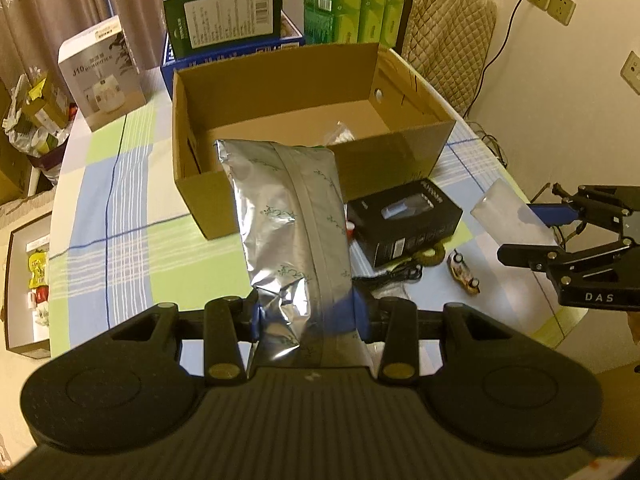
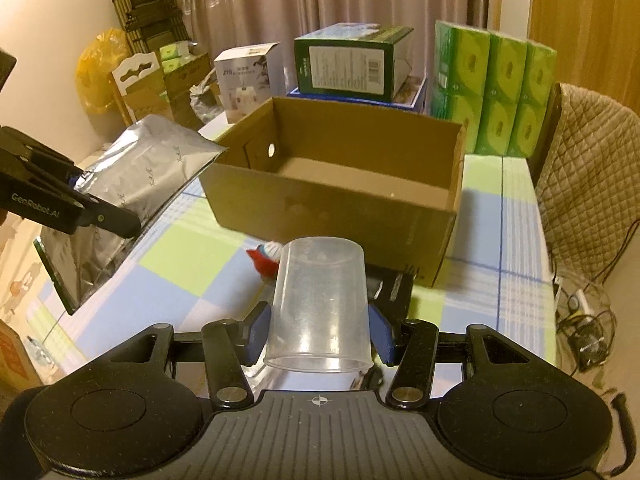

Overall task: Organize objects
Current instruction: 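Carry the foil pouch and clear cup over the cardboard box with both tools, then release the foil pouch with the left tool while the right tool releases the cup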

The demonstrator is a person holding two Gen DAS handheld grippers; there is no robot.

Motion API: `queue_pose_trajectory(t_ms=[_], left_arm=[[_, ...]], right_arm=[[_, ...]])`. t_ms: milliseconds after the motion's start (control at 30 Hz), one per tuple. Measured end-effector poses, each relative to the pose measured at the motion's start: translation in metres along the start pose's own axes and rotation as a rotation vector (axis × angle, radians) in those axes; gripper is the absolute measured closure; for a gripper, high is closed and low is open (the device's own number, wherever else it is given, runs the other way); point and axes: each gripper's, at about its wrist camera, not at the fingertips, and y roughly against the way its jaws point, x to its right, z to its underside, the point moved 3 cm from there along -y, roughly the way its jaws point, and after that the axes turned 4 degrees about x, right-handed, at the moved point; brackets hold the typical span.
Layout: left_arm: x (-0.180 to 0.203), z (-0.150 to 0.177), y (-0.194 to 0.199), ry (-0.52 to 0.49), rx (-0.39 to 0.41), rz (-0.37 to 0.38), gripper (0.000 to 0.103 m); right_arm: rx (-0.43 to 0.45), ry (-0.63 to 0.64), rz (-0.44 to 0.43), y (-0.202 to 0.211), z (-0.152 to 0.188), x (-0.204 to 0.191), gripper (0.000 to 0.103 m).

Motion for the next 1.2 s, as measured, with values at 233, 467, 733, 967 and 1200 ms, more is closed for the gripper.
queue_pose_trajectory(t_ms=[233,467,733,967,1200], left_arm=[[-0.003,-0.032,0.005,-0.02,0.022,-0.014,0.067],[-0.011,-0.068,-0.007,-0.031,0.032,-0.028,0.067],[-0.022,-0.108,-0.039,-0.038,0.041,-0.028,0.067],[-0.031,-0.132,-0.067,-0.043,0.042,-0.034,0.067],[-0.04,-0.153,-0.084,-0.027,0.07,-0.046,0.067]], right_arm=[[0.01,-0.005,0.001,-0.01,-0.029,0.014,0.053],[0.015,-0.002,0.002,-0.031,-0.066,0.029,0.053],[0.012,0.017,0.032,-0.067,-0.101,0.049,0.053],[0.008,0.004,0.043,-0.098,-0.117,0.064,0.053],[0.02,-0.023,0.054,-0.121,-0.125,0.075,0.053]])
